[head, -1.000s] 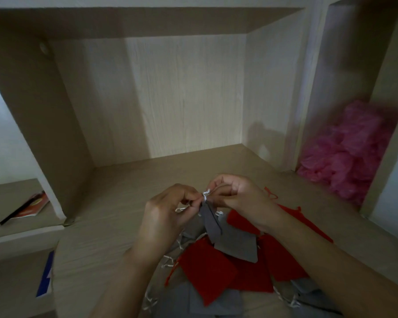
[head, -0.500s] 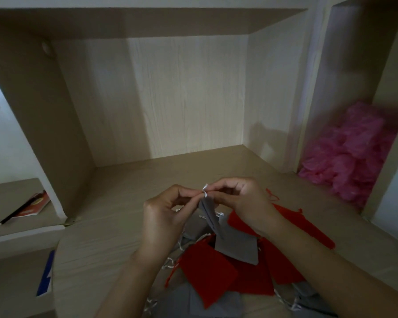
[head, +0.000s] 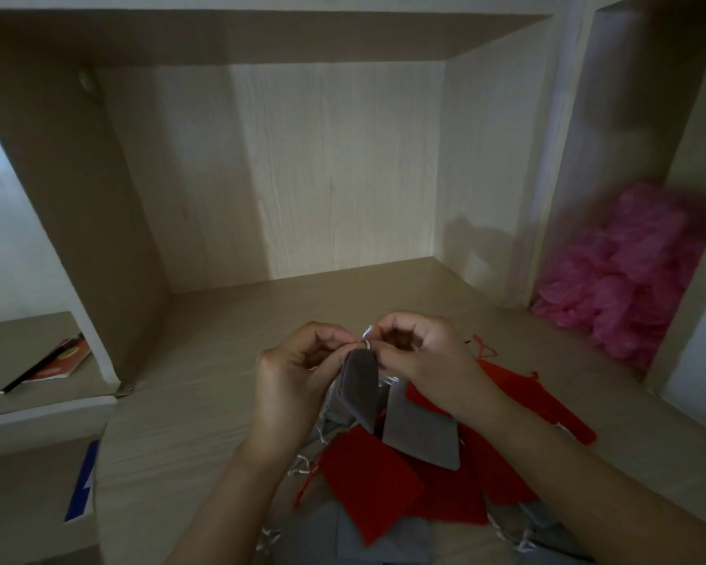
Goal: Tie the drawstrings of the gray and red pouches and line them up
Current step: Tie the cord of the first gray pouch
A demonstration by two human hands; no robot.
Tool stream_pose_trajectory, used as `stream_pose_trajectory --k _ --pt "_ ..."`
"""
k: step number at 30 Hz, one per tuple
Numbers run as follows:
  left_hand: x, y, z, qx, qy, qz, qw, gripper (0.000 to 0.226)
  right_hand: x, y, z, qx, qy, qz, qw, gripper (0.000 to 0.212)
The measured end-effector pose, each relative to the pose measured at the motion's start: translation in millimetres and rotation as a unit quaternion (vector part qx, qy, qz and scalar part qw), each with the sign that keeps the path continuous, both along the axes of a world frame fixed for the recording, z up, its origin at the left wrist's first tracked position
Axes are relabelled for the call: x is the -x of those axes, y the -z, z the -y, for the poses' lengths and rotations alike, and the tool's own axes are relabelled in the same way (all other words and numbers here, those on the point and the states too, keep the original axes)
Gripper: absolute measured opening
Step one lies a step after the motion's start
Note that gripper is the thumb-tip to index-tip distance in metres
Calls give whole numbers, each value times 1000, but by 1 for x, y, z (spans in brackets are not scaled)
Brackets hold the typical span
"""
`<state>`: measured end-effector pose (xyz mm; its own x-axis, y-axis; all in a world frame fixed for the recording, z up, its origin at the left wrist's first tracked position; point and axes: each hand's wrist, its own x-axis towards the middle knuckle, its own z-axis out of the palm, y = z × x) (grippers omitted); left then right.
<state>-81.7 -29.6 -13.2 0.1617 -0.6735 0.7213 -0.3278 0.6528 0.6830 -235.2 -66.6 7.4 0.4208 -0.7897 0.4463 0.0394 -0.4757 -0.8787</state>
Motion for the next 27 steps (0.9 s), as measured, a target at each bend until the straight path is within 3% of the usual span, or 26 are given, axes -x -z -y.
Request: stream_pose_trajectory --k 5,10,15,22,27 --pt "-5 -2 0 64 -24 49 996 9 -3 -1 -4 -37 -23 23 999 24" --pt "-10 -2 5 139 -126 109 976 14 -3 -1 -7 -18 -25 35 999 21" --pt "-12 -2 6 151 -145 95 973 22 0 -3 -9 28 -12 21 999 20" --pt "-10 -3 5 146 -132 105 975 15 0 -3 -9 46 5 13 999 23" --pt "-11 -2 7 115 -143 189 965 7 -2 -4 -9 26 24 -1 999 16"
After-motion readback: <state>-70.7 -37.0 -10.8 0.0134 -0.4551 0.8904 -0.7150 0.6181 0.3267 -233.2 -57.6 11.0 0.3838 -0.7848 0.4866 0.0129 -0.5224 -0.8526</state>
